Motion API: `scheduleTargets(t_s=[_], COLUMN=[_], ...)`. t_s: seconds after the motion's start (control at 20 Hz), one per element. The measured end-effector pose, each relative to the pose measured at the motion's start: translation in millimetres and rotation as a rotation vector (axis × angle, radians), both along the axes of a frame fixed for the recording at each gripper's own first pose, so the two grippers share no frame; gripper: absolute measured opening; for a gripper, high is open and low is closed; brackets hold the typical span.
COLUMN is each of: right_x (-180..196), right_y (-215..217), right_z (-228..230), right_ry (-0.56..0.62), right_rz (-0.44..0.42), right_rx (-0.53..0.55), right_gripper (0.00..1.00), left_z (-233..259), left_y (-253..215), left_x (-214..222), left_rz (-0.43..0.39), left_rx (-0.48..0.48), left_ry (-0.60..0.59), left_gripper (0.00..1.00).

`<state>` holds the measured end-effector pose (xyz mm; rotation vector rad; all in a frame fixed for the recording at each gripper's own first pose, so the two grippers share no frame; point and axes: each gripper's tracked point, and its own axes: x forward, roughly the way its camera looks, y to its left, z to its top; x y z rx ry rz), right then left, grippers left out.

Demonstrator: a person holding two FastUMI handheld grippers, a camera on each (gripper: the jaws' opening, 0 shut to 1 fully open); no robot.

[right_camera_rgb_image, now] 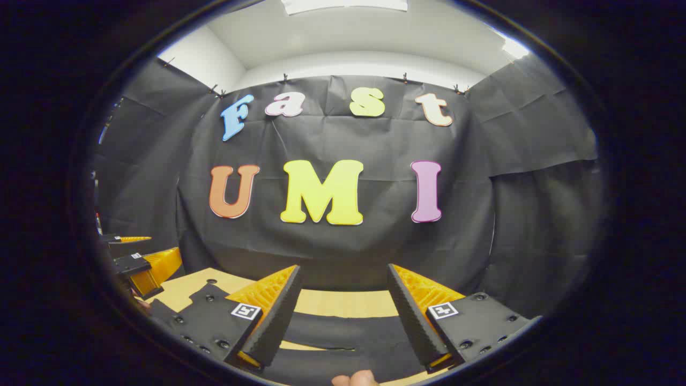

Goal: Grasp the waist and the cuffs of the jeans and fold them to make the two legs overlap; first hold the waist and fold one-third of the jeans toward the cuffs, then hold the cuffs and fold the remaining one-third in the same direction to finish folding.

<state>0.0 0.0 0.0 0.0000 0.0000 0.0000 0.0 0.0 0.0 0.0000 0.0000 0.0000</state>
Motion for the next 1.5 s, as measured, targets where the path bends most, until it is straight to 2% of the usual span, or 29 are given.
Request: scheduleTargets(t_s=[1.0, 1.1, 1.2, 1.35, 1.5], right_x=[7, 9, 11, 12, 14], right_y=[8, 8, 4, -10, -25], right_z=[4, 4, 2, -6, -21], right_ry=[-0.009, -0.006, -0.002, 0.015, 0.066], right_rz=[0.043, 0.046, 0.041, 0.022, 0.010], right_rx=[0.007, 0.006, -0.001, -0.013, -0.002], right_gripper=[0.95, 0.95, 0.95, 0.95, 0.95], left_z=[-7, -25, -58, -118, -179], left_y=[15, 19, 34, 79, 121], left_x=[-7, -7, -18, -46, -85], left_rz=[0.027, 0.031, 0.077, 0.221, 0.373], left_rx=[0.026, -0.049, -0.175, -0.379, -0.633], left_ry=[0.042, 0.112, 0.235, 0.439, 0.646], left_gripper=[0.98, 0.98, 0.98, 0.99, 0.99])
